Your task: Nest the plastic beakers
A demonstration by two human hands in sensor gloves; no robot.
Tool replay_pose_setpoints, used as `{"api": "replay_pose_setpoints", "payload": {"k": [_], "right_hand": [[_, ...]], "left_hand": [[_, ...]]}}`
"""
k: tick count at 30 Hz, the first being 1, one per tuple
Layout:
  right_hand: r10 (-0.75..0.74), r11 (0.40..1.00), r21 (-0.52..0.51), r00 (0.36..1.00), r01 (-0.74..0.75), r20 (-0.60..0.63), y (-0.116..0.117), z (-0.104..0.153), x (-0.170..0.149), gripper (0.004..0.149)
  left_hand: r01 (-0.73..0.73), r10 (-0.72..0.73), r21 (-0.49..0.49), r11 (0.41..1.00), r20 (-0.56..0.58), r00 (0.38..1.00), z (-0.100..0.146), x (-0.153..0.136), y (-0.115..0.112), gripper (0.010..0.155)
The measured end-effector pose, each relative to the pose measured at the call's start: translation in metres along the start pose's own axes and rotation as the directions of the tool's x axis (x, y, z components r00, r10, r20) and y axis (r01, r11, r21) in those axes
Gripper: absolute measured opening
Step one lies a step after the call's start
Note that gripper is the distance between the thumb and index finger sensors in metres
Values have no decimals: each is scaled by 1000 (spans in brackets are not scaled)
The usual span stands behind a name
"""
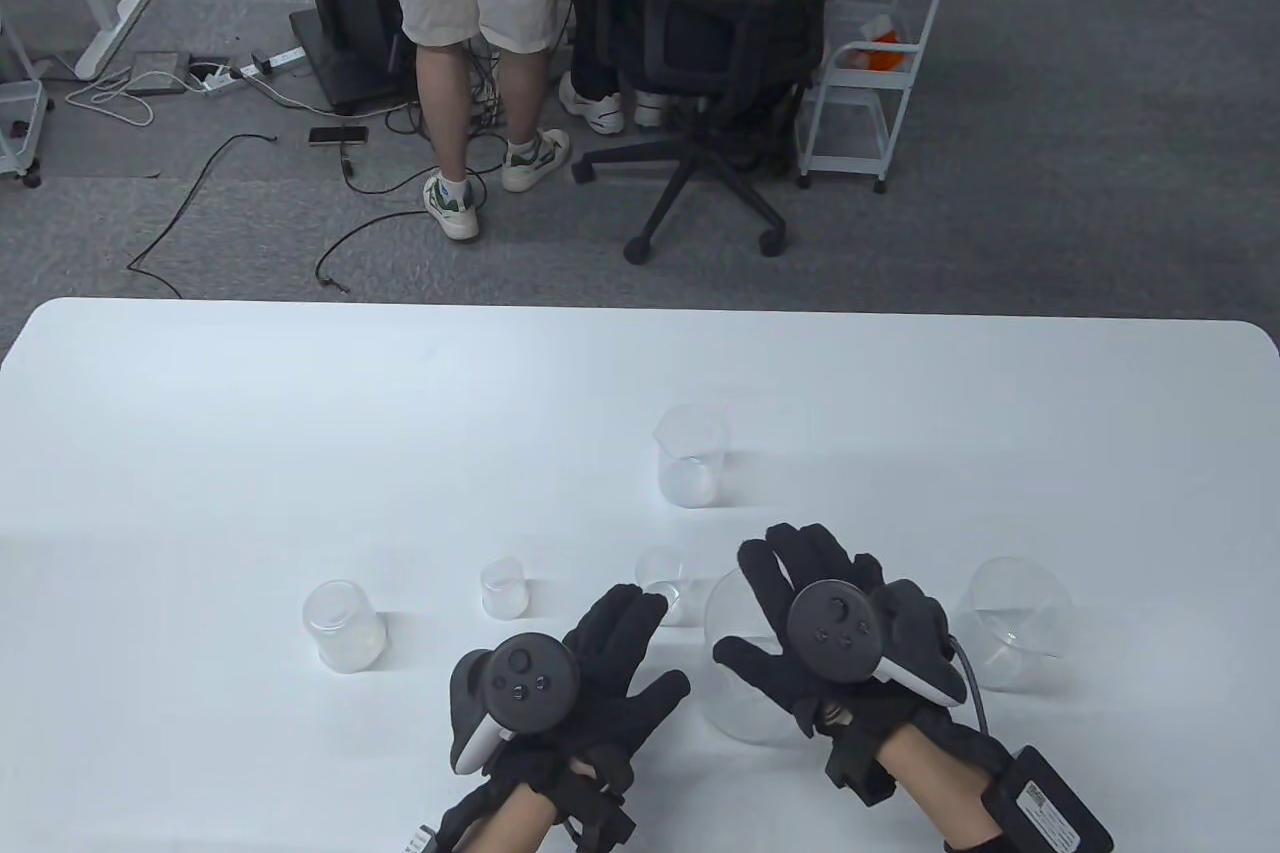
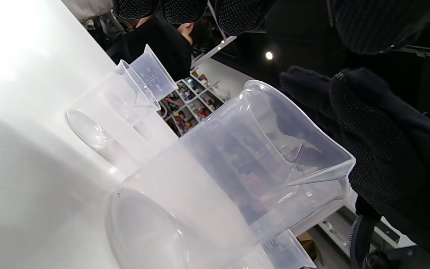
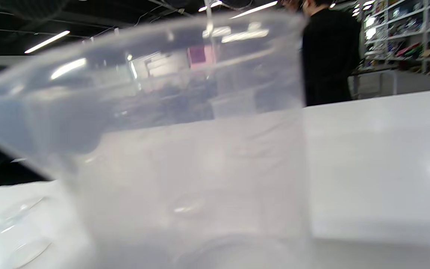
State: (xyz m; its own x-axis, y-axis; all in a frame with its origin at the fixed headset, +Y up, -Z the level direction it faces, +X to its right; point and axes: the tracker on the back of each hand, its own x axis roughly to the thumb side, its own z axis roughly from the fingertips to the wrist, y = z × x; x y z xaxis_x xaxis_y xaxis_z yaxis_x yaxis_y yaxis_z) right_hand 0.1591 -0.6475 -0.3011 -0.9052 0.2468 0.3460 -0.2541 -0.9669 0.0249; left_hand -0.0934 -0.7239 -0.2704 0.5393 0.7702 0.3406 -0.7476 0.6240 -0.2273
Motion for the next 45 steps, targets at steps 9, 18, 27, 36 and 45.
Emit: {"api": "replay_pose_setpoints", "payload": {"k": [9, 18, 27, 36, 45], "right_hand": [[-6, 1000, -30, 965, -2, -264, -25, 1, -72, 83], [52, 998, 45, 866, -34, -497, -15, 5, -141, 84], [67, 993, 117, 792, 6, -606, 14, 19, -182, 85], [50, 999, 46, 801, -29, -597, 23, 21, -186, 81], [47, 998, -7, 825, -61, -563, 17, 18, -180, 78]], "left_hand": [[6, -6, -3, 1000, 4, 1000, 0, 0, -1, 81], [10, -10, -2, 1000, 5, 1000, 0, 1, -1, 81], [15, -15, -6, 1000, 3, 1000, 0, 1, -1, 81], [21, -21, -13, 1000, -6, 1000, -1, 0, -2, 81], [22, -22, -13, 1000, -7, 1000, -1, 0, -2, 81]]}}
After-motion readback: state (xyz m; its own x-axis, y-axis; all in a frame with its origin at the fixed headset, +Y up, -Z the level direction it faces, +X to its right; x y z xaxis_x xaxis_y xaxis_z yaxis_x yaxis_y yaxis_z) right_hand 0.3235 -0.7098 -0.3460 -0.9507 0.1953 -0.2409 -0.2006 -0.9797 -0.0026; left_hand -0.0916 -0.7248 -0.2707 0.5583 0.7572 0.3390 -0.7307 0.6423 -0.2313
